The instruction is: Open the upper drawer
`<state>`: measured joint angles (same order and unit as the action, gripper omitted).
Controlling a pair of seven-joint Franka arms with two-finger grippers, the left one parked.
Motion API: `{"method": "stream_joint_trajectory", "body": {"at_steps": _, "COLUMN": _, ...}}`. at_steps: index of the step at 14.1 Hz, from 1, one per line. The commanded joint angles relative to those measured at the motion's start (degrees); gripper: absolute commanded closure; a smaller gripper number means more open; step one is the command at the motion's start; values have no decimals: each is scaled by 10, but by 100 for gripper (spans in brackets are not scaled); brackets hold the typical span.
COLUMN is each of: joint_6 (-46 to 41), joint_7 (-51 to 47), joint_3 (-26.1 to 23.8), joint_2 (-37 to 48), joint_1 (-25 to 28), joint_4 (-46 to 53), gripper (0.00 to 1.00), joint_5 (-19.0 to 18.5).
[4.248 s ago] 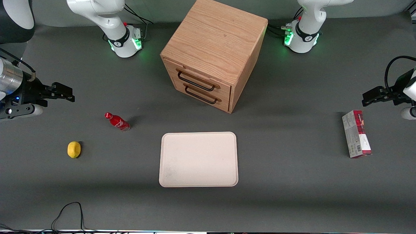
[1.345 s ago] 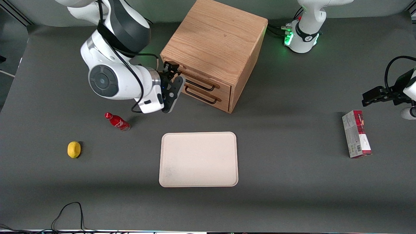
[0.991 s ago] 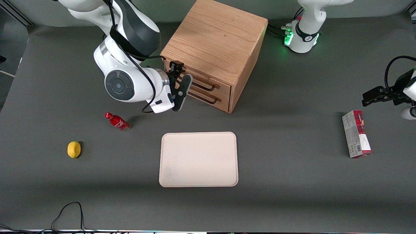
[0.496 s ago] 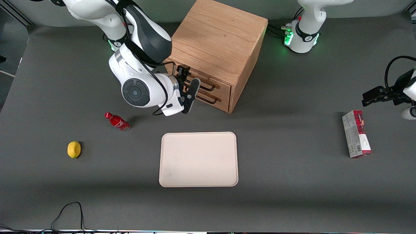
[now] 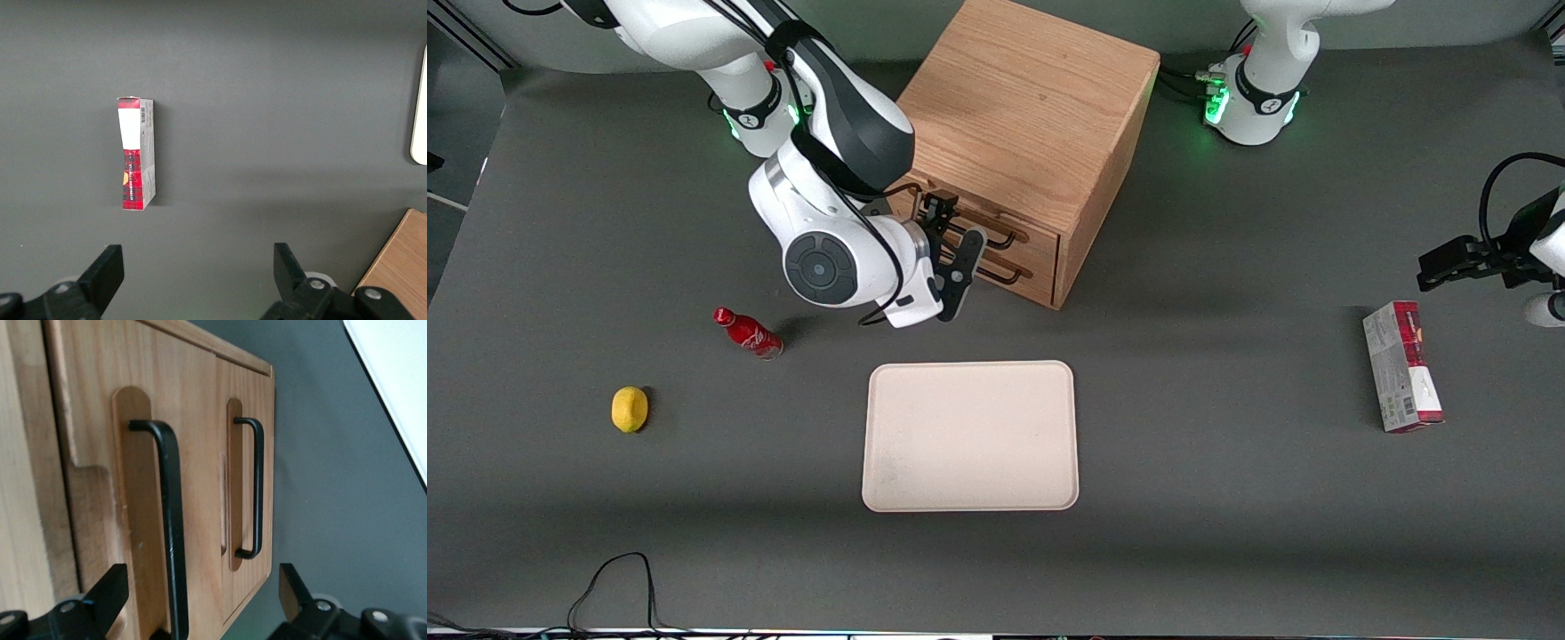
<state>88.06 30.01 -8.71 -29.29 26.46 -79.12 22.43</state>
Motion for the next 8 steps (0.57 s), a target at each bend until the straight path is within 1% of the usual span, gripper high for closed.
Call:
{"method": "stream_joint_trajectory", "body": {"at_steps": 1, "joint_6": 18, "joint_7": 12, "joint_3": 6, "joint_2": 0, "joint_1": 11, "joint_4": -15, "gripper": 0, "joint_5": -5}}
{"method": "stream_joint_trajectory", "body": {"at_steps": 8, "joint_6": 43, "joint_7": 12, "joint_3": 6, "joint_2": -8, "joint_1": 14, "joint_4": -31, "gripper": 0, "joint_5": -6}}
